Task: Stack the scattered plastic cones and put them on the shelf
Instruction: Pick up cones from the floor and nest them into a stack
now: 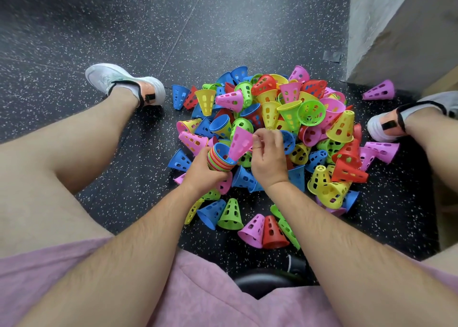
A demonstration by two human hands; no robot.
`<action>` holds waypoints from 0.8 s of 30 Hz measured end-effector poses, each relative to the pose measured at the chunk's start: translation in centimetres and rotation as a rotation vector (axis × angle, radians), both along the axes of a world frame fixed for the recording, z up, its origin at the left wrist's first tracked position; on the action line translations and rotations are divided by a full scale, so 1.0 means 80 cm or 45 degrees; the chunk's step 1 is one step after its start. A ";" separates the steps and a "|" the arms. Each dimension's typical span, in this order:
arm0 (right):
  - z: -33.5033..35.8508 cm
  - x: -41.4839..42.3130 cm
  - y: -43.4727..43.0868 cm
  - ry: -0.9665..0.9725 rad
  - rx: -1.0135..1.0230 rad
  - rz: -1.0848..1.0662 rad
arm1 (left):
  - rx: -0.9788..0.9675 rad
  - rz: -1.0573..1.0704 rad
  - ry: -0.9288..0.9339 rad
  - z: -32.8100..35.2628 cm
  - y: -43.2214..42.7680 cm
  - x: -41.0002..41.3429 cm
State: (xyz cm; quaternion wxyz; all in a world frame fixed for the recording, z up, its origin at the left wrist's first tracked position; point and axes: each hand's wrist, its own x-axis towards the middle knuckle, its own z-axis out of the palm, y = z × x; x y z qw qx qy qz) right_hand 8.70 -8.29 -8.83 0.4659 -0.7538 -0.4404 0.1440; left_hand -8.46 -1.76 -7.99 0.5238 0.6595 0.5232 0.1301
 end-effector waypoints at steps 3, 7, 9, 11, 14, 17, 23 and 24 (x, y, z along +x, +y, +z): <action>-0.003 -0.007 0.000 0.007 0.025 0.213 | 0.003 -0.011 -0.041 0.005 0.000 0.005; -0.004 -0.015 -0.005 0.011 -0.033 0.395 | 0.001 -0.010 -0.117 0.016 0.000 0.013; -0.005 -0.018 -0.006 0.010 -0.067 0.431 | -0.007 0.017 -0.158 0.017 0.000 0.014; -0.003 -0.018 -0.006 0.004 -0.095 0.444 | -0.010 0.039 -0.166 0.018 0.000 0.014; 0.004 -0.019 -0.009 0.007 -0.146 0.470 | -0.022 0.038 -0.171 0.017 0.002 0.013; 0.012 -0.017 -0.009 0.085 -0.190 0.424 | -0.018 0.042 -0.152 0.017 0.003 0.013; -0.003 -0.002 -0.020 0.021 -0.441 0.302 | 0.013 0.032 -0.095 0.013 0.004 0.011; -0.008 0.002 -0.024 -0.016 -0.512 0.347 | 0.011 0.024 -0.087 0.011 0.004 0.010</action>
